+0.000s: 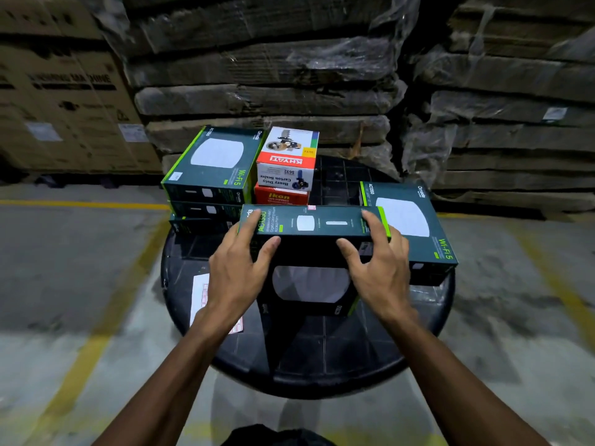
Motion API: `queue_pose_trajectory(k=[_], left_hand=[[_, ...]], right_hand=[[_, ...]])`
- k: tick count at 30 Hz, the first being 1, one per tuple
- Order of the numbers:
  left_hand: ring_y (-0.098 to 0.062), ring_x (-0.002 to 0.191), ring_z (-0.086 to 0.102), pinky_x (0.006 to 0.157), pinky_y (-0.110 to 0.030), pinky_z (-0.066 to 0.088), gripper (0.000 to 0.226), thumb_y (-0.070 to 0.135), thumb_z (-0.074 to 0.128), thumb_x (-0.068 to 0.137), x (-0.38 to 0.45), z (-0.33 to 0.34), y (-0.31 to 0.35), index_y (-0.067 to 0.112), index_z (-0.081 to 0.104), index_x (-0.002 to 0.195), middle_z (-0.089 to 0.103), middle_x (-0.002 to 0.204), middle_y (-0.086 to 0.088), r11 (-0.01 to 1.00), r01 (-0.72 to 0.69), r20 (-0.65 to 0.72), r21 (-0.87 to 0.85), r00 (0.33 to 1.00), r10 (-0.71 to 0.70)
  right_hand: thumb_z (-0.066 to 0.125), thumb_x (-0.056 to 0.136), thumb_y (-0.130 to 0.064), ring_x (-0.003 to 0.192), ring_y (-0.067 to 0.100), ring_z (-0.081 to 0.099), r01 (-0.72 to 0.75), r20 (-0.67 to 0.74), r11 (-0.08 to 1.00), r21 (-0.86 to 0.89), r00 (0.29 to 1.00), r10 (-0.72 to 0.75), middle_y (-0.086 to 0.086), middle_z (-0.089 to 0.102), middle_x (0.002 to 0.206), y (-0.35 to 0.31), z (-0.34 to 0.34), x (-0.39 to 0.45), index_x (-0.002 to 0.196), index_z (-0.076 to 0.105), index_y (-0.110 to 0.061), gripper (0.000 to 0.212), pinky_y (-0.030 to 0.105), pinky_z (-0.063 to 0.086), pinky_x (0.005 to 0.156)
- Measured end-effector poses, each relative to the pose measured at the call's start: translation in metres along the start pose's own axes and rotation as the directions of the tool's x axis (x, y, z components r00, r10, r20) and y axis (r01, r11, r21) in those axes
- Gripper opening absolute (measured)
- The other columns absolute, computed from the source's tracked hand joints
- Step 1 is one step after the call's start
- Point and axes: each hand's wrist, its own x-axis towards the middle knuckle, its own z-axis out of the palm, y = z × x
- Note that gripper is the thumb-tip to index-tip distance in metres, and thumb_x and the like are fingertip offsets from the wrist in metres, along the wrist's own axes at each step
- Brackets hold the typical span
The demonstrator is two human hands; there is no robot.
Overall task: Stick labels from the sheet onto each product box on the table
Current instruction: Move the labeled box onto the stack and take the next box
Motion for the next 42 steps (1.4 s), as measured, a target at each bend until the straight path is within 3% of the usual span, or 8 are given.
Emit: queue_pose_trajectory(k=[4, 8, 14, 19, 24, 27, 31, 42], left_hand=[[-0.03, 0.124, 0.048, 0.092, -0.04, 0.043, 0.061, 0.033, 0.062, 0.092, -0.004, 0.011, -0.003, 0.023, 0.036, 0.146, 0.045, 0.141, -0.012, 0.996, 0.063, 0.032, -0.064, 0.998, -0.062], [-0.021, 0.13, 0.041, 0.089, -0.029, 0.04, 0.068, 0.025, 0.065, 0.091, -0.01, 0.019, -0.008, 0.029, 0.025, 0.145, 0.037, 0.148, -0.01, 0.989, 0.03, 0.012, -0.147, 1.0, -0.029], [-0.023, 0.122, 0.048, 0.083, -0.028, 0.038, 0.072, 0.024, 0.068, 0.09, -0.003, 0.025, -0.009, 0.032, 0.021, 0.143, 0.04, 0.147, -0.006, 0.982, 0.075, -0.011, -0.173, 0.997, -0.078], [-0.017, 0.118, 0.048, 0.08, -0.028, 0.039, 0.07, 0.024, 0.07, 0.088, 0.003, 0.024, -0.015, 0.038, 0.023, 0.138, 0.044, 0.143, -0.005, 0.986, 0.026, -0.027, -0.163, 0.999, -0.031], [-0.016, 0.123, 0.045, 0.085, -0.026, 0.04, 0.071, 0.022, 0.07, 0.087, 0.006, 0.026, -0.024, 0.032, 0.024, 0.14, 0.043, 0.144, -0.006, 0.982, -0.037, -0.037, -0.187, 0.999, 0.03], [-0.012, 0.124, 0.044, 0.085, -0.023, 0.039, 0.074, 0.019, 0.07, 0.088, 0.007, 0.028, -0.029, 0.034, 0.021, 0.141, 0.041, 0.146, -0.008, 0.972, -0.047, -0.041, -0.231, 0.998, 0.039], [-0.018, 0.126, 0.047, 0.089, -0.027, 0.042, 0.086, 0.017, 0.067, 0.09, 0.005, 0.032, -0.041, 0.037, 0.007, 0.148, 0.04, 0.149, -0.012, 0.953, 0.026, 0.028, -0.303, 0.999, -0.019], [-0.021, 0.122, 0.053, 0.097, -0.045, 0.047, 0.053, 0.027, 0.053, 0.097, 0.018, 0.059, -0.085, 0.022, 0.033, 0.146, 0.048, 0.138, -0.002, 0.912, 0.099, 0.296, -0.397, 0.955, 0.025]], right_hand=[[0.057, 0.088, -0.055, 0.126, 0.033, 0.046, -0.019, 0.045, 0.997, 0.078, 0.999, 0.015, 0.012, 0.037, 0.147, 0.002, 0.005, -0.001, 0.138, 0.032, -0.041, 0.058, 0.046, 0.047, 0.094], [0.068, 0.087, -0.04, 0.133, 0.03, 0.042, 0.048, -0.023, 0.997, 0.065, 0.999, -0.046, 0.007, 0.024, 0.155, 0.004, 0.008, 0.003, 0.137, 0.044, -0.021, 0.059, 0.042, 0.045, 0.093], [0.075, 0.079, -0.044, 0.137, 0.03, 0.037, 0.223, -0.008, 0.967, -0.122, 0.974, -0.225, 0.012, 0.044, 0.145, 0.001, 0.001, 0.025, 0.125, 0.054, -0.006, 0.063, 0.046, 0.034, 0.111], [0.062, 0.081, -0.06, 0.14, 0.029, 0.036, 0.391, 0.165, 0.841, -0.374, 0.92, -0.355, 0.008, 0.049, 0.143, -0.018, -0.003, 0.039, 0.136, 0.048, -0.015, 0.072, 0.053, 0.015, 0.118], [0.061, 0.079, -0.068, 0.148, 0.024, 0.018, 0.552, 0.417, 0.724, -0.414, 0.822, -0.388, 0.005, 0.03, 0.157, -0.067, 0.004, 0.058, 0.154, 0.015, -0.027, 0.097, 0.05, 0.003, 0.12], [0.067, 0.074, -0.068, 0.145, 0.024, 0.023, 0.637, 0.584, 0.659, -0.399, 0.731, -0.353, 0.004, 0.034, 0.153, -0.093, 0.013, 0.081, 0.154, 0.008, -0.029, 0.107, 0.047, 0.012, 0.119], [0.074, 0.07, -0.061, 0.126, 0.027, 0.046, 0.632, 0.727, 0.674, -0.383, 0.656, -0.203, 0.003, 0.05, 0.138, -0.114, 0.021, 0.1, 0.145, 0.031, -0.027, 0.093, 0.043, 0.039, 0.098], [0.076, 0.068, -0.055, 0.118, 0.028, 0.05, 0.444, 0.588, 0.772, -0.456, 0.801, -0.114, 0.0, 0.053, 0.125, -0.113, 0.013, 0.089, 0.14, 0.039, -0.029, 0.085, 0.041, 0.042, 0.091]])
